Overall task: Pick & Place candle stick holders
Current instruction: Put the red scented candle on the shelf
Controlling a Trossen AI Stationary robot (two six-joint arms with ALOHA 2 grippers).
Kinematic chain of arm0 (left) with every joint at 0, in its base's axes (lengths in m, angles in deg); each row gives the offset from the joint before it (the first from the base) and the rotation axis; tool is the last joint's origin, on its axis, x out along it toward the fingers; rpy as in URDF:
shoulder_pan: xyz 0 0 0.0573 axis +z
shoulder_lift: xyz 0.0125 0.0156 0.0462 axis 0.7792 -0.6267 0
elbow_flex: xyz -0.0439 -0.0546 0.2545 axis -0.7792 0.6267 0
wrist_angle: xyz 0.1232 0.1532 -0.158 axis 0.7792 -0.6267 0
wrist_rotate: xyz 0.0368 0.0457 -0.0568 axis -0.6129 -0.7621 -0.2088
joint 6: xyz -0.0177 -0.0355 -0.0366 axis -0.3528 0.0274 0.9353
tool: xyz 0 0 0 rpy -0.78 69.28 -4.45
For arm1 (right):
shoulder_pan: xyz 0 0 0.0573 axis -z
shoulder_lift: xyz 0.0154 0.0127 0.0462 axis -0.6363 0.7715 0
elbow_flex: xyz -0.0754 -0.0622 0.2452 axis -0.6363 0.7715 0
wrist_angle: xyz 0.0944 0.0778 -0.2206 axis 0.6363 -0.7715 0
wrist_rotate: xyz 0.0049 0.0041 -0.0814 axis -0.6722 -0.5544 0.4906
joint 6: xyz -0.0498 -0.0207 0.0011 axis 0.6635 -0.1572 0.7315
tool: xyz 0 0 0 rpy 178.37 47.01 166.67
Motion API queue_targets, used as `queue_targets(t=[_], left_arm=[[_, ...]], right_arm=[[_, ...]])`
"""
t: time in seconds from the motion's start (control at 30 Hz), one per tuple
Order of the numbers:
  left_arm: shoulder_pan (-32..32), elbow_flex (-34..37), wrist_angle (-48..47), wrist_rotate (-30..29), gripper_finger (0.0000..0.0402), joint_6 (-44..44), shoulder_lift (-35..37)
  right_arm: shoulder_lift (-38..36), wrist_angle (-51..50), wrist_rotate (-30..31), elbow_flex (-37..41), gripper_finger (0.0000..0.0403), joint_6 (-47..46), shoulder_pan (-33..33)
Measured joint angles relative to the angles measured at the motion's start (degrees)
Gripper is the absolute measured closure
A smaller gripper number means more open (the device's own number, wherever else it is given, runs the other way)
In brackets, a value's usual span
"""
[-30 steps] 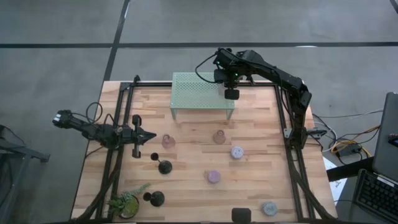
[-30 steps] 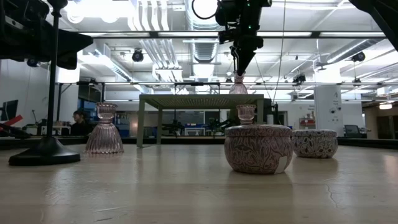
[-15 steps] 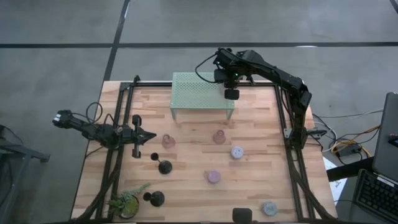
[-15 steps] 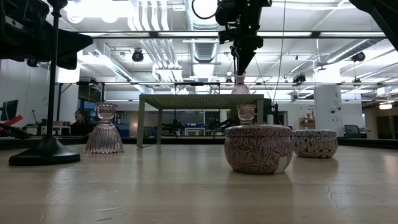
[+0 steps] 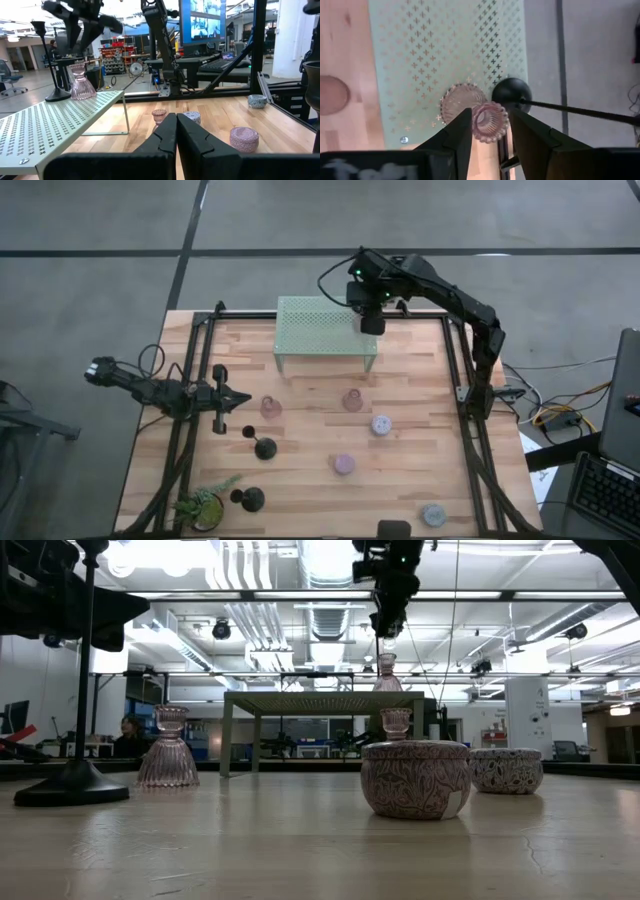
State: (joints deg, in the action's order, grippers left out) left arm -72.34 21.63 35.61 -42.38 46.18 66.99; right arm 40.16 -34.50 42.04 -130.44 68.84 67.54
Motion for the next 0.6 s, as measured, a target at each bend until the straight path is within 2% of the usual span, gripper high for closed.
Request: queue_targets(t=[0.07, 0.27, 0.47, 0.6], left_arm=[[0.0, 0.0, 0.0, 0.01, 0.0387, 0.0, 0.0], [-0.01, 0.0, 0.01, 0.01, 0.0387, 0.0, -0.02], [-0.01, 0.0, 0.0, 0.01, 0.0387, 0.0, -0.02], [-0.01, 0.0, 0.0, 0.0, 0.0387, 0.0, -0.01]], right_arm=[[-0.46, -1.31, -0.66, -1.34, 0.0273, -2.6, -0.39], [-1.81, -5.42, -7.94, -2.02, 0.0274, -8.25, -2.67], [-2.0, -10.4, -7.89, -1.51, 0.026, -13.51, -9.11], [-2.31, -10.9, -9.65, -0.19, 0.0235, -16.84, -14.82]])
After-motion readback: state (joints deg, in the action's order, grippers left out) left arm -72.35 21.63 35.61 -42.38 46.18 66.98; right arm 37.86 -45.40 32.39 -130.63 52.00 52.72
